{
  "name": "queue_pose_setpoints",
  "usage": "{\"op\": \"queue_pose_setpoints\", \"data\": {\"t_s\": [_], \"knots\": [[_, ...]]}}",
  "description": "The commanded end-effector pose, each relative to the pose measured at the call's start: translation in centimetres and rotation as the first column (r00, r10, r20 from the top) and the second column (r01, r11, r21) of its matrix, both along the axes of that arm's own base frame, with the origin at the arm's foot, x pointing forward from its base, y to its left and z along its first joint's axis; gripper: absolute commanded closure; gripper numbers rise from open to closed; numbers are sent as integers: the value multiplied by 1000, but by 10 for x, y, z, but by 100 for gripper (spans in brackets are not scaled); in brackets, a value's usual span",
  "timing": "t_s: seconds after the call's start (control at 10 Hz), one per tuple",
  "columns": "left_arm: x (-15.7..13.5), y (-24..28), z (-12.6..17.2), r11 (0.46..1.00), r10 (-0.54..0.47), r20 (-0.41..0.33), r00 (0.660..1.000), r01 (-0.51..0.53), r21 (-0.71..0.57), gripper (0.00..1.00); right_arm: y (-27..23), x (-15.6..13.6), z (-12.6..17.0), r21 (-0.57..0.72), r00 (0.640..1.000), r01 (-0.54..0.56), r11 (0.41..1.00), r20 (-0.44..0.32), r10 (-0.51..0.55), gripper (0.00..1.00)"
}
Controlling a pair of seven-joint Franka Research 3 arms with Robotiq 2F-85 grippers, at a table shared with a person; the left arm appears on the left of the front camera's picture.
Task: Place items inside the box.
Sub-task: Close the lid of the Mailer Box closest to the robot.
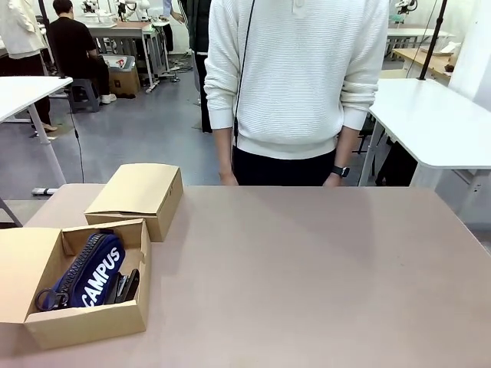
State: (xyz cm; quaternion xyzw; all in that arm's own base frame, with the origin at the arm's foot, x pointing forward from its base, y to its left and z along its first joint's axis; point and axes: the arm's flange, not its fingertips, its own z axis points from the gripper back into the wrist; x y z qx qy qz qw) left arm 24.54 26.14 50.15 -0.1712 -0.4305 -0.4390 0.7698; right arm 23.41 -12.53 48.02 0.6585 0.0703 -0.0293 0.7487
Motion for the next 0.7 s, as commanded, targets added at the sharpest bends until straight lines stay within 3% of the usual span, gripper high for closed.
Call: {"op": "queue_pose_setpoints", "data": {"t_s": [0.0,0.1,0.2,0.4,0.5,0.6], "knots": [[30,16,-40,990,-40,96,995,26,135,0,-3,-2,1,3,1000,-10,1000,17,10,0],[38,19,-51,980,-110,56,992,99,170,0,-3,-2,1,3,1000,-10,1000,17,10,0],[43,23,-69,958,-127,-30,991,130,256,0,-3,-2,1,3,1000,-10,1000,17,10,0],[58,31,-75,945,-122,-158,980,163,284,0,-3,-2,1,3,1000,-10,1000,17,10,0],[64,35,-73,982,84,-222,971,-43,184,0,-3,-2,1,3,1000,-10,1000,17,10,0],[55,25,-83,954,-126,-96,987,147,262,0,-3,-2,1,3,1000,-10,1000,17,10,0]]}}
